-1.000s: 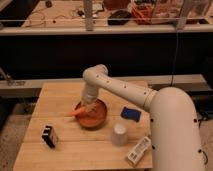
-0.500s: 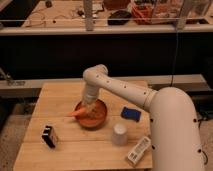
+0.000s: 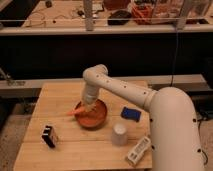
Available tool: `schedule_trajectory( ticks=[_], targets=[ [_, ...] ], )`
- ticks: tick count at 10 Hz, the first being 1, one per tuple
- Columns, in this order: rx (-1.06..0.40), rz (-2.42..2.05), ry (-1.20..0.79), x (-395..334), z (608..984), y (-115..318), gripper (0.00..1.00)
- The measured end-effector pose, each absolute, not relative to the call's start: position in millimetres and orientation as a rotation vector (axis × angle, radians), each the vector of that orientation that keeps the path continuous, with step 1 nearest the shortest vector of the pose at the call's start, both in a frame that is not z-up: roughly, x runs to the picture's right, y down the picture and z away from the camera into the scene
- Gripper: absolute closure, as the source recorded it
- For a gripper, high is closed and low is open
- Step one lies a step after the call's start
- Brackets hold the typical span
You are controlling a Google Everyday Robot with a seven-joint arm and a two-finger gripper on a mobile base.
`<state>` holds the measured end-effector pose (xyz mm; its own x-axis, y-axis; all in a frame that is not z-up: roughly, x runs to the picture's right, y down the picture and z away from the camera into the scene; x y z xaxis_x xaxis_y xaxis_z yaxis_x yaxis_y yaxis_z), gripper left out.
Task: Place the pepper in the ceramic bowl
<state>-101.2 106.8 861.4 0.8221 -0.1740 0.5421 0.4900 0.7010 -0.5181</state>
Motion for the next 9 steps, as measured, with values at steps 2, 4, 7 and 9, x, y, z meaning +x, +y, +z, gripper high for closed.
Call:
schedule_trajectory(
  ticks=[2,4,7,9],
  targets=[
    [-0.709,-0.388,-0.482,-100.4,861.8,108.3,0.6],
    [-0.709,-0.387,-0.482,-100.2,861.8,107.9,0.6],
    [-0.714,-0.39,-0.481,-99.5,861.5,108.3,0.6],
    [-0.717,-0.391,-0.479,-98.3,861.5,108.5,0.6]
  ],
)
